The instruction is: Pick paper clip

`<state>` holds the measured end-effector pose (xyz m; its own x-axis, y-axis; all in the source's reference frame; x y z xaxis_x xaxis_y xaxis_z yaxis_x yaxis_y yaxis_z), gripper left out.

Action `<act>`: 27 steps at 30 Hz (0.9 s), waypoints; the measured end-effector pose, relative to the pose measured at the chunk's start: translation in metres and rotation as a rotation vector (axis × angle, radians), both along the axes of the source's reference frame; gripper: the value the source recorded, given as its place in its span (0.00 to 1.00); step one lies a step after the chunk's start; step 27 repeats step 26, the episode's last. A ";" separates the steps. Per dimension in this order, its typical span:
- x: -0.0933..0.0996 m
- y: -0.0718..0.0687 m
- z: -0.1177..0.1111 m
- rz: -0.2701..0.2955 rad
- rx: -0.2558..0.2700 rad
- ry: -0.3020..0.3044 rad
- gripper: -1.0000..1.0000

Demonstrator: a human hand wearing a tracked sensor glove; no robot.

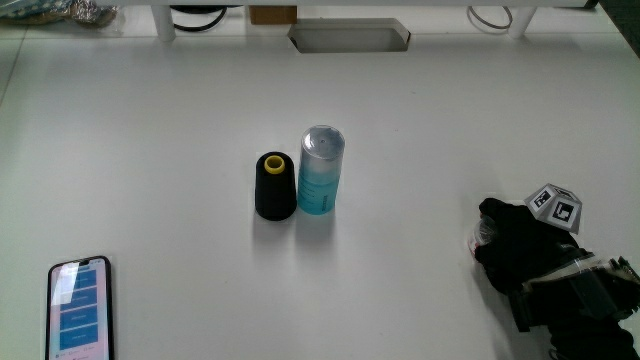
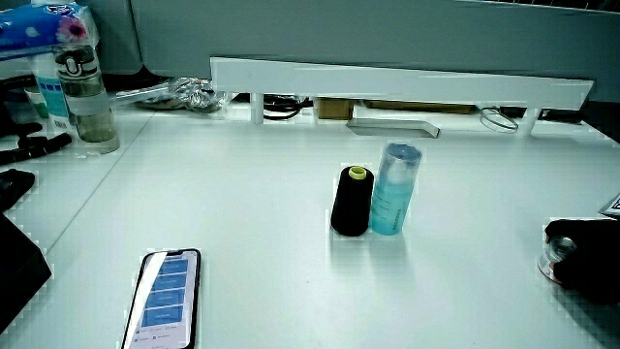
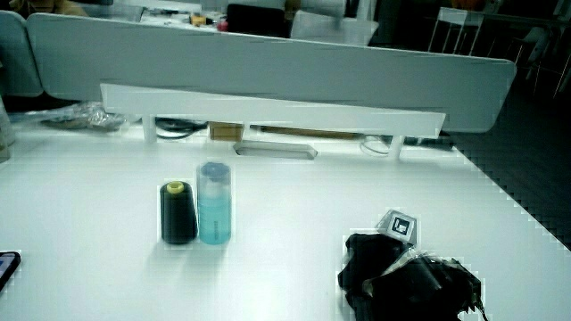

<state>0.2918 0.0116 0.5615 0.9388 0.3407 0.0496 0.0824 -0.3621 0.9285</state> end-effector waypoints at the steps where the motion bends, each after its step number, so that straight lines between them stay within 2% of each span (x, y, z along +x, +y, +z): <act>1: -0.001 0.000 -0.001 0.000 -0.004 0.018 1.00; 2: -0.001 -0.001 -0.001 -0.009 0.004 0.021 1.00; 3: -0.003 -0.001 -0.004 -0.011 0.006 -0.007 1.00; 4: -0.003 -0.001 -0.002 -0.015 -0.005 0.013 1.00; 6: -0.005 0.001 -0.006 -0.005 -0.001 -0.014 1.00; 7: -0.004 0.002 -0.003 -0.009 0.014 -0.013 1.00; 8: -0.005 0.002 -0.004 -0.012 0.003 0.001 1.00; 9: -0.008 0.001 -0.007 -0.015 0.022 -0.025 1.00; 13: -0.024 -0.005 -0.018 -0.045 0.064 -0.056 1.00; 14: -0.032 -0.007 -0.025 -0.063 0.080 -0.090 1.00; 15: -0.037 -0.008 -0.026 -0.071 0.106 -0.068 1.00; 16: -0.046 -0.009 -0.033 -0.095 0.124 -0.090 1.00; 17: -0.052 -0.010 -0.036 -0.121 0.135 -0.081 1.00; 18: -0.059 -0.011 -0.037 -0.122 0.132 -0.104 1.00; 20: -0.078 -0.013 -0.050 -0.162 0.179 -0.140 1.00; 21: -0.082 -0.013 -0.045 -0.169 0.152 -0.152 1.00; 24: -0.111 -0.016 -0.053 -0.182 0.181 -0.190 1.00; 26: -0.131 -0.017 -0.052 -0.198 0.171 -0.223 1.00; 27: -0.131 -0.017 -0.052 -0.198 0.171 -0.223 1.00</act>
